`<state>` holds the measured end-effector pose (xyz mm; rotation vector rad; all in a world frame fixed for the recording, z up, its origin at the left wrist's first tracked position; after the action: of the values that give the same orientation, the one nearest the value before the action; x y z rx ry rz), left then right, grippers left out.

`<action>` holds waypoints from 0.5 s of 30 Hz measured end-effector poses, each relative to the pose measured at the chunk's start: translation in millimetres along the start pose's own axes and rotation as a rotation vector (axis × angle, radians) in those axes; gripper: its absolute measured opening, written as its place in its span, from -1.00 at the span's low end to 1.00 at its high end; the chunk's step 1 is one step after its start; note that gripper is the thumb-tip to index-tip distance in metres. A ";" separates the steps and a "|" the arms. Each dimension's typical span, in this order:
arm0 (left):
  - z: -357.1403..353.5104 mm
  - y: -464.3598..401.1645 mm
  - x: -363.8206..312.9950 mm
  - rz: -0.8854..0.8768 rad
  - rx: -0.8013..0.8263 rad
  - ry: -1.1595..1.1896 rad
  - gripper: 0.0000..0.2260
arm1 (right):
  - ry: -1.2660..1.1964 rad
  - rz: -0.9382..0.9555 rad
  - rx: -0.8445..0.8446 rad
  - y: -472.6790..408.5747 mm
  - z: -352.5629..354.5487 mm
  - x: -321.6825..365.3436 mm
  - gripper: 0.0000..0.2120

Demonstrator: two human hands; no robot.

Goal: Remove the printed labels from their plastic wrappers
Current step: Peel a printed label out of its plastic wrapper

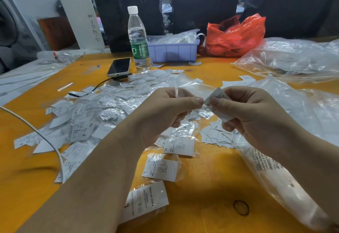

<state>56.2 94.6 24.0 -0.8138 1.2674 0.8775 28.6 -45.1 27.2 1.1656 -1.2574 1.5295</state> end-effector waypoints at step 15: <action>-4.0 1.3 -2.8 -0.043 0.012 -0.005 -0.82 | -0.034 -0.103 0.045 -0.3 -4.0 -13.0 -0.80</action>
<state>53.0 91.4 26.3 -0.8257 1.2451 0.8359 31.4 -41.6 14.3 1.2711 -1.1722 1.4737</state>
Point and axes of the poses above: each hand's wrist, its own y-axis away from the middle knuckle, its own z-axis out of the back of the hand, x = y × z, the point moved 8 cm from there along -y, towards the middle knuckle, and after that the axes turned 3 degrees about y, right-handed, at the moved point
